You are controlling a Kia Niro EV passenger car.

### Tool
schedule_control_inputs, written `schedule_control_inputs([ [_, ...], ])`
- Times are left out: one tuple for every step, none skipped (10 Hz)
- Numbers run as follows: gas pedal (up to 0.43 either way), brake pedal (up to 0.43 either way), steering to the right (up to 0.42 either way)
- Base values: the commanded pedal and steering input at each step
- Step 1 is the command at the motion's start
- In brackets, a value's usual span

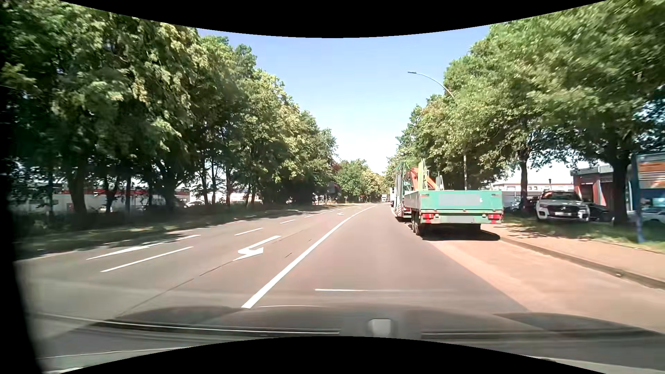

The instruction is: Follow the waypoints while adhering to traffic rules and regulations

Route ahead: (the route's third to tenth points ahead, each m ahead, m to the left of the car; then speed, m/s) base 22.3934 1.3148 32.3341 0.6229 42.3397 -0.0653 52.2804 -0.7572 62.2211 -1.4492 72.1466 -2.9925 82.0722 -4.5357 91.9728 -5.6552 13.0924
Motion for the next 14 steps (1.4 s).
schedule_control_inputs([
  [0.0, 0.006, 0.018],
  [0.0, 0.006, 0.018],
  [0.0, 0.006, 0.018],
  [0.0, 0.012, 0.018],
  [0.0, 0.012, 0.018],
  [0.0, 0.012, 0.017],
  [0.0, 0.006, 0.015],
  [0.0, 0.006, 0.015],
  [0.0, 0.006, 0.015],
  [0.0, 0.006, 0.015],
  [0.0, 0.006, 0.015],
  [0.0, 0.006, 0.015],
  [0.0, 0.006, 0.015],
  [0.02, 0.012, 0.015],
])
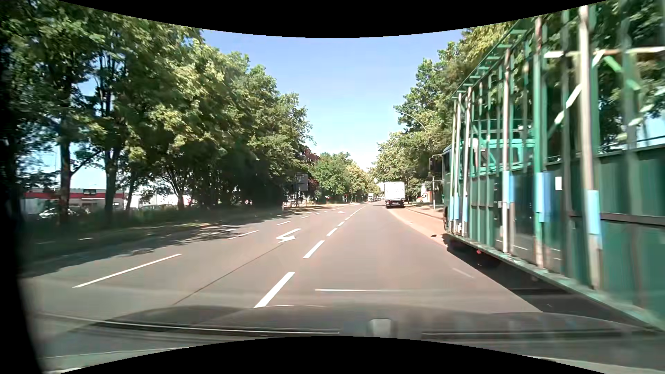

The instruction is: Follow the waypoints while adhering to traffic rules and regulations

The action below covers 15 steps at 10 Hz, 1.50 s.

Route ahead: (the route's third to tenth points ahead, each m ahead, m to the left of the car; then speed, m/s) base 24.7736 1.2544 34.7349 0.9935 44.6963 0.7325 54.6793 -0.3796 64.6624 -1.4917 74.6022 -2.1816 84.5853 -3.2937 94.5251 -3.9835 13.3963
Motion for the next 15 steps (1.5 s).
schedule_control_inputs([
  [0.028, 0.006, 0.016],
  [0.039, 0.006, 0.017],
  [0.039, 0.012, 0.017],
  [0.039, 0.012, 0.017],
  [0.039, 0.006, 0.017],
  [0.059, 0.006, 0.016],
  [0.079, 0.006, 0.016],
  [0.087, 0.006, 0.015],
  [0.11, 0.006, 0.015],
  [0.11, 0.006, 0.015],
  [0.11, 0.006, 0.015],
  [0.118, 0.006, 0.013],
  [0.13, 0.006, 0.012],
  [0.138, 0.006, 0.011],
  [0.138, 0.006, 0.01],
])
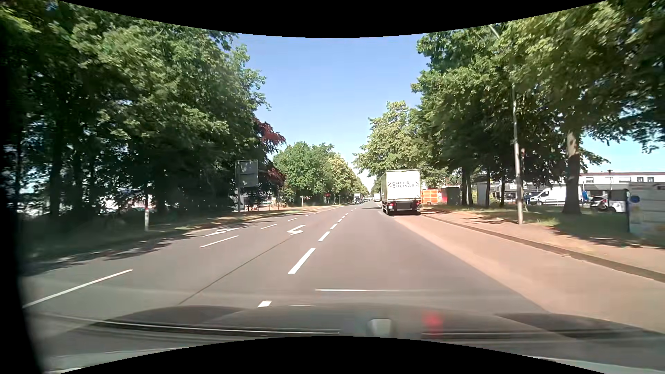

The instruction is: Follow the waypoints while adhering to traffic rules and regulations

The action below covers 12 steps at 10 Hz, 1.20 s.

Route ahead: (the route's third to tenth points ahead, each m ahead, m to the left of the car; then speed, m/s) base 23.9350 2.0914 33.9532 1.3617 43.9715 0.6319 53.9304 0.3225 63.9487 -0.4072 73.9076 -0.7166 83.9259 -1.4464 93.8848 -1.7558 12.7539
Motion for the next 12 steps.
schedule_control_inputs([
  [0.138, 0.006, 0.01],
  [0.138, 0.006, 0.01],
  [0.138, 0.006, 0.009],
  [0.138, 0.006, 0.009],
  [0.138, 0.006, 0.009],
  [0.15, 0.006, 0.009],
  [0.15, 0.006, 0.009],
  [0.15, 0.006, 0.008],
  [0.15, 0.006, 0.008],
  [0.15, 0.006, 0.008],
  [0.15, 0.006, 0.008],
  [0.15, 0.006, 0.008],
])
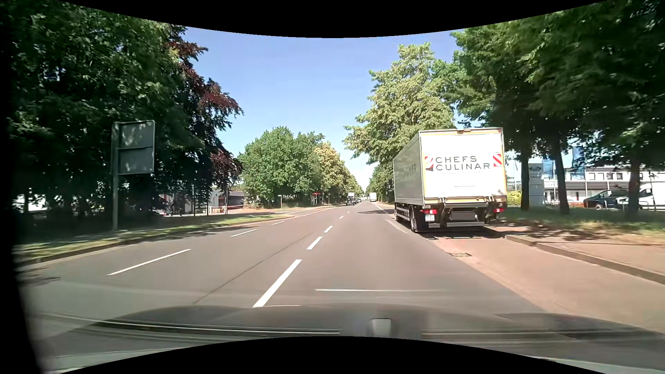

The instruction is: Follow the waypoints while adhering to traffic rules and regulations

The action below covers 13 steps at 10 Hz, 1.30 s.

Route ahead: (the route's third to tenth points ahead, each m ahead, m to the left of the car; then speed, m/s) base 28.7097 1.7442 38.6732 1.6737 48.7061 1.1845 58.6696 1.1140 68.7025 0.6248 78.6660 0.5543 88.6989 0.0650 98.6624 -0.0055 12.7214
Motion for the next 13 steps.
schedule_control_inputs([
  [0.15, 0.006, 0.008],
  [0.15, 0.006, 0.008],
  [0.15, 0.006, 0.008],
  [0.15, 0.006, 0.008],
  [0.138, 0.006, 0.008],
  [0.13, 0.006, 0.008],
  [0.13, 0.006, 0.008],
  [0.13, 0.006, 0.008],
  [0.13, 0.006, 0.008],
  [0.138, 0.006, 0.01],
  [0.138, 0.006, 0.012],
  [0.138, 0.006, 0.014],
  [0.138, 0.006, 0.014],
])
